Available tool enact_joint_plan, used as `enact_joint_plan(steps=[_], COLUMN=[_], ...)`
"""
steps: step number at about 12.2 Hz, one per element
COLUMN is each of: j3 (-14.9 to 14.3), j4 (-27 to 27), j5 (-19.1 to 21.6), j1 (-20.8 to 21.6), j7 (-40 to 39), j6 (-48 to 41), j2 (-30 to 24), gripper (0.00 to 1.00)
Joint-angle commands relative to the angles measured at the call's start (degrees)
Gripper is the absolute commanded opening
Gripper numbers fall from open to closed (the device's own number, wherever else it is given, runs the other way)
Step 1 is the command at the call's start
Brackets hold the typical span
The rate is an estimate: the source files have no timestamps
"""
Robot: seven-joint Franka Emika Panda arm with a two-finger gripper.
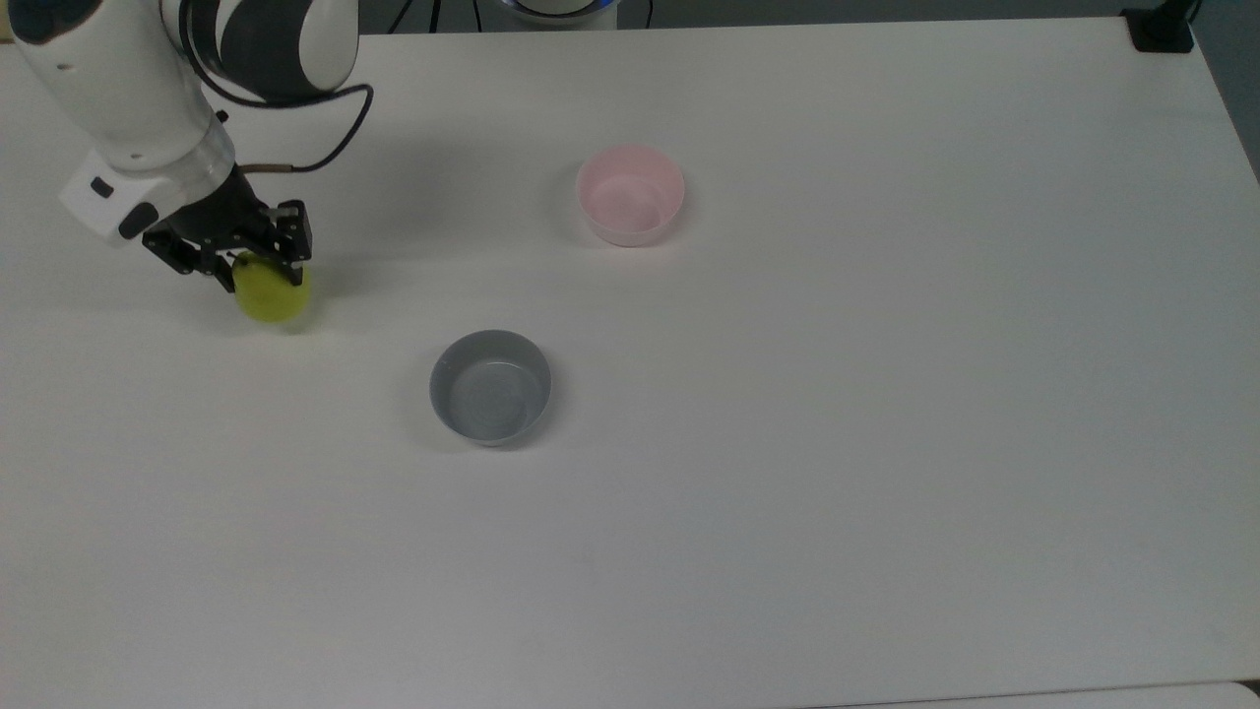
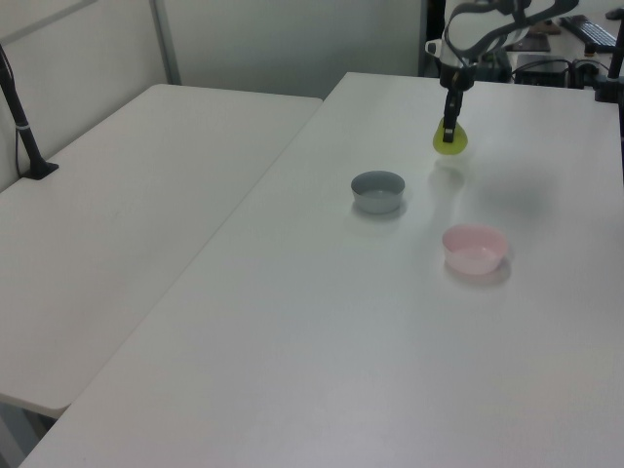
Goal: Place the pear in the bowl
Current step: 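Lift the pear up off the table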
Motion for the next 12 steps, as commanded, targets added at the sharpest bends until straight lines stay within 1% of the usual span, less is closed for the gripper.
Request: enact_joint_plan(steps=[1, 2, 4, 6, 7, 9, 10, 12], j3=[-0.20, -0.20, -0.11, -0.19, -0.28, -0.37, -0.89, -1.60], j4=[2.59, 3.31, 3.32, 3.32, 3.32, 3.49, 3.67, 3.58], j5=[-3.16, -3.35, -3.44, -3.53, -4.22, -5.55, -5.72, -9.22], j1=[0.85, 1.11, 1.73, 3.30, 4.70, 5.59, 7.16, 10.85], j7=[4.08, 4.18, 4.01, 4.10, 4.53, 6.29, 7.42, 11.63], j6=[-9.42, -11.72, -15.32, -19.46, -21.48, -24.65, -26.66, -28.17], j2=[-5.50, -6.90, -11.90, -16.13, -17.88, -21.49, -22.72, -24.58], gripper=[0.00, 0.00, 0.00, 0.00, 0.00, 0.00, 0.00, 0.00])
